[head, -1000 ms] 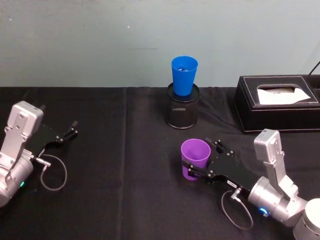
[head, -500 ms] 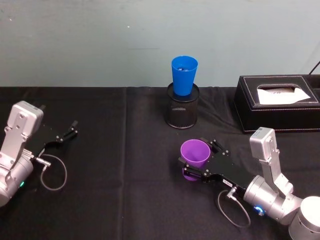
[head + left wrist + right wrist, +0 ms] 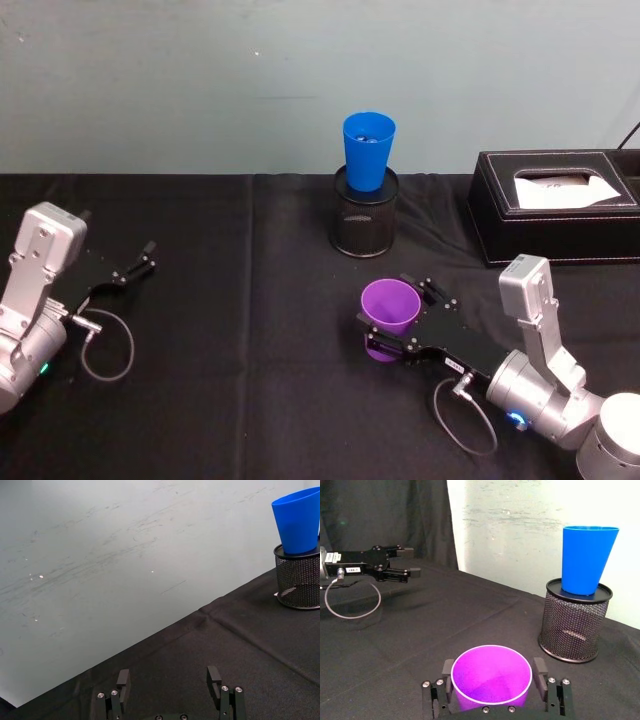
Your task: Pick up one cup with a gripper and tap it against the other cup.
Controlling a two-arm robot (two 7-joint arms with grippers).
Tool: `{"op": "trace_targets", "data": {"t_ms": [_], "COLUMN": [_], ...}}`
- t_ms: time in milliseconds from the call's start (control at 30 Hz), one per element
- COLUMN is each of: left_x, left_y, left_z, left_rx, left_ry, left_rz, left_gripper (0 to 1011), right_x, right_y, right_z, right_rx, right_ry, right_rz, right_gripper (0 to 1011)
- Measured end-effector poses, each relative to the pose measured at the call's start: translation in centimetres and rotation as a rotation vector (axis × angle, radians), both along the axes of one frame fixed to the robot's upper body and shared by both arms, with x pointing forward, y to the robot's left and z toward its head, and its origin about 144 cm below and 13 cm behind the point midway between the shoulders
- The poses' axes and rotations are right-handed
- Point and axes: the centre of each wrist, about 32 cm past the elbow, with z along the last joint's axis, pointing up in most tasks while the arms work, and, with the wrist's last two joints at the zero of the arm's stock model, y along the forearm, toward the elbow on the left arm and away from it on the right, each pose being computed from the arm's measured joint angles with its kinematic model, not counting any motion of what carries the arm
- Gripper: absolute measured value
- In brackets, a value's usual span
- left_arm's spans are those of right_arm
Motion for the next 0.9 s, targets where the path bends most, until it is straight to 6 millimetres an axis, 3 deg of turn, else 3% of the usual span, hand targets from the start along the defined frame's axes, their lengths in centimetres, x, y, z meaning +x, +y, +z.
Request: {"op": "trace_targets", "data": {"t_ms": [333, 633, 900], "left_x": [0.0, 0.0, 0.0], "left_y": [0.0, 0.0, 0.0], "left_z": [0.0, 0.0, 0.0], "left_rx": [0.000, 0.000, 0.000], "left_ry": [0.000, 0.000, 0.000], "left_rz": [0.000, 0.000, 0.000], "left_gripper": [1000, 1000, 1000], "right_x": [0.0, -0.1, -0.3], "right_y": [0.0, 0.0, 0.2], "right_z": [0.0, 0.2, 2.7], "right_rx": [0.000, -0.002, -0.023], "right_ry": [0.001, 0.002, -0.011], "right_rz": [0.000, 0.002, 0.015], "right_gripper": [796, 748, 735]}}
